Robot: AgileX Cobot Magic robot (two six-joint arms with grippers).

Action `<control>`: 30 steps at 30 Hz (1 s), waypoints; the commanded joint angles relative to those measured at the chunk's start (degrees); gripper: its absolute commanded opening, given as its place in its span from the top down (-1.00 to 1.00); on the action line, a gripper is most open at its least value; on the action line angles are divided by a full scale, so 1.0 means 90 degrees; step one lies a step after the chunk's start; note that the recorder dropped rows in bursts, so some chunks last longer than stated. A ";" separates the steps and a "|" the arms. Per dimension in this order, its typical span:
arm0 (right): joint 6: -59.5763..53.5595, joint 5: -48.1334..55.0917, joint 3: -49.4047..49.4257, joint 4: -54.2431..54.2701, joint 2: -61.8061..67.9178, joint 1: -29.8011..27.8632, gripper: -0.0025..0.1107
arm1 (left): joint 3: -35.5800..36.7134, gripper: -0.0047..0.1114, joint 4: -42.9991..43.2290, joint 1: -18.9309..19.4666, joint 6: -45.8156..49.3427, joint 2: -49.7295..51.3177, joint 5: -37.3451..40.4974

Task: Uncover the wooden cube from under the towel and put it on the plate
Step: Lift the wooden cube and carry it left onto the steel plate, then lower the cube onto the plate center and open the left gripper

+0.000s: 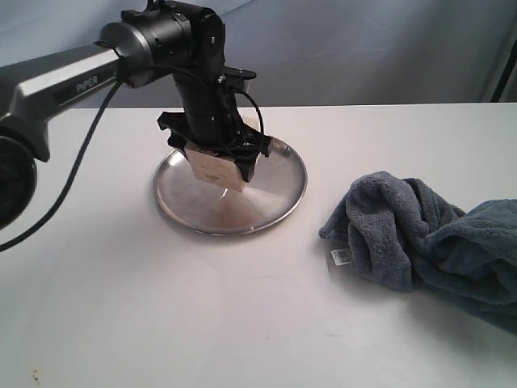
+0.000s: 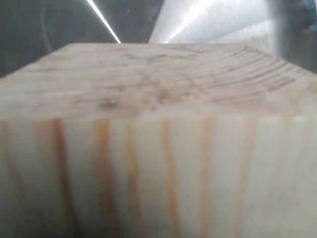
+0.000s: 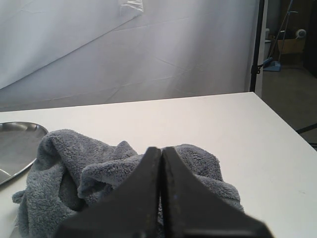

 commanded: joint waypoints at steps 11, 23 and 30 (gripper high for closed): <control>0.0025 0.0075 0.0017 0.0031 -0.0041 0.0000 0.90 | -0.1067 0.80 -0.0001 0.0111 0.0051 0.1049 -0.0071; 0.0025 0.0075 0.0017 0.0031 -0.0041 0.0000 0.90 | -0.1067 0.79 -0.0001 0.0111 0.0386 0.1092 -0.0071; 0.0025 0.0075 0.0017 0.0031 -0.0041 0.0000 0.90 | -0.1067 0.45 -0.0001 0.0111 0.0386 0.1092 -0.0071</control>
